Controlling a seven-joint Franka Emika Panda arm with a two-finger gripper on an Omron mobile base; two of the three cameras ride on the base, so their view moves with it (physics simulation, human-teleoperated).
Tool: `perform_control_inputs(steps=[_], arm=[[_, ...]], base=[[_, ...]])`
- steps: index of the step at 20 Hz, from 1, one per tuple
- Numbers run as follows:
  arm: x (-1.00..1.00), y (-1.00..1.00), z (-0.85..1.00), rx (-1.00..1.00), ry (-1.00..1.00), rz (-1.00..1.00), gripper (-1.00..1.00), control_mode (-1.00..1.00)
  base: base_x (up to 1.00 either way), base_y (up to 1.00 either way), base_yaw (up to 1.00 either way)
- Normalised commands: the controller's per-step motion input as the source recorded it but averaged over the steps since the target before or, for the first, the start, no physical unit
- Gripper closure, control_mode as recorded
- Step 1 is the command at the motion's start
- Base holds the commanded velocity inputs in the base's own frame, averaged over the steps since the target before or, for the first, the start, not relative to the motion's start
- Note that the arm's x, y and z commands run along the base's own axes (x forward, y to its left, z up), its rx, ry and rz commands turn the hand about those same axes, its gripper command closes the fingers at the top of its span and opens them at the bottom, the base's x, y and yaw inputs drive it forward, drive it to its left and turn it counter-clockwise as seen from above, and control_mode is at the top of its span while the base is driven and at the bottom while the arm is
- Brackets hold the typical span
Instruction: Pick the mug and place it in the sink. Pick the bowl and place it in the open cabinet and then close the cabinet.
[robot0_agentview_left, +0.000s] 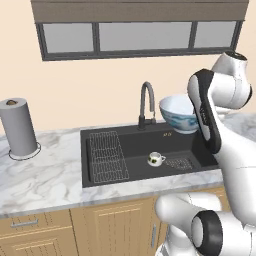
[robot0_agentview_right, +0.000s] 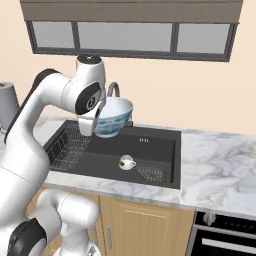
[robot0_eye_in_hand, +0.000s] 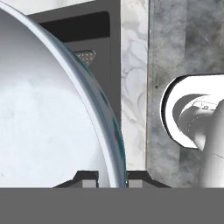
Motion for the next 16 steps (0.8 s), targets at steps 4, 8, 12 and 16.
perform_control_inputs(steps=[4, 8, 12, 16], arm=[[-0.52, 0.1, 0.46, 0.05, 0.03, 0.0, 1.0, -1.0], [-0.44, 0.2, 0.15, 0.01, 0.0, 0.0, 1.0, -1.0], [-0.12, 0.2, -0.21, 0.0, -0.21, 0.02, 1.0, -1.0], [-0.26, 0.2, -0.1, 0.0, -0.28, 0.01, 1.0, -1.0]], base=[[0.0, 0.0, 0.0], [0.0, 0.0, 0.0], [0.0, 0.0, 0.0], [0.0, 0.0, 0.0]])
